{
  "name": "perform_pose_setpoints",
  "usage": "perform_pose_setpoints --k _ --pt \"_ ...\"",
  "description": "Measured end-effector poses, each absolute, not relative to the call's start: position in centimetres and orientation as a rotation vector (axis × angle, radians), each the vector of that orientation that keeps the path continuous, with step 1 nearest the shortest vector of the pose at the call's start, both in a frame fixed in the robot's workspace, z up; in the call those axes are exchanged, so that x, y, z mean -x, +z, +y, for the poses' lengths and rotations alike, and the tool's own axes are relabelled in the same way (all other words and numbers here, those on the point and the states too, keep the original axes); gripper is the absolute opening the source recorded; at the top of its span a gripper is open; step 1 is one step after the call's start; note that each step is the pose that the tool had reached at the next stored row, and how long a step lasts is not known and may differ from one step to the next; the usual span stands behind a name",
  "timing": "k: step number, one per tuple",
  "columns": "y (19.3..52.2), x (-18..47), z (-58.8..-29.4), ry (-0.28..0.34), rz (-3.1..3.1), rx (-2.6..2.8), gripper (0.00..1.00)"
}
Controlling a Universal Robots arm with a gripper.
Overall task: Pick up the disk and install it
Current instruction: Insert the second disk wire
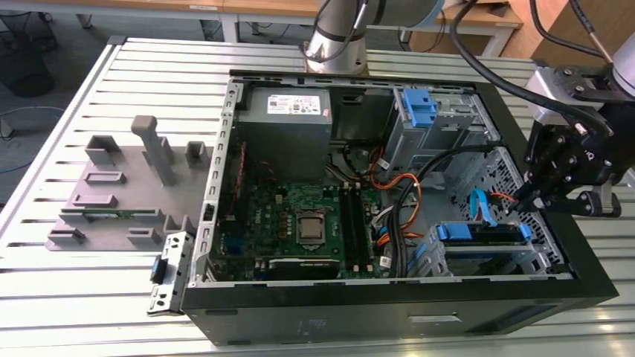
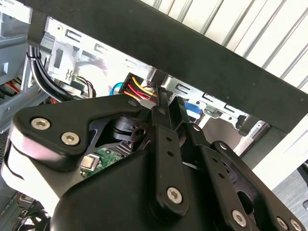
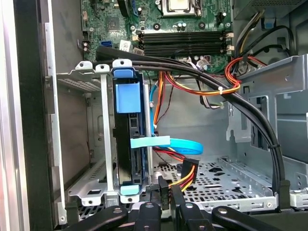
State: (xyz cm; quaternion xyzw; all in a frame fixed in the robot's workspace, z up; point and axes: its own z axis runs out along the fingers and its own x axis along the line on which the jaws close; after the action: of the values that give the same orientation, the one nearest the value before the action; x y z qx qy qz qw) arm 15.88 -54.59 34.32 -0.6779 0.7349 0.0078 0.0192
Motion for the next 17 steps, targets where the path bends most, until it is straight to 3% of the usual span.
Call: perform_pose_setpoints --k 17 --pt "34.0 -14.7 -54.6 0.007 2.288 2.111 0.23"
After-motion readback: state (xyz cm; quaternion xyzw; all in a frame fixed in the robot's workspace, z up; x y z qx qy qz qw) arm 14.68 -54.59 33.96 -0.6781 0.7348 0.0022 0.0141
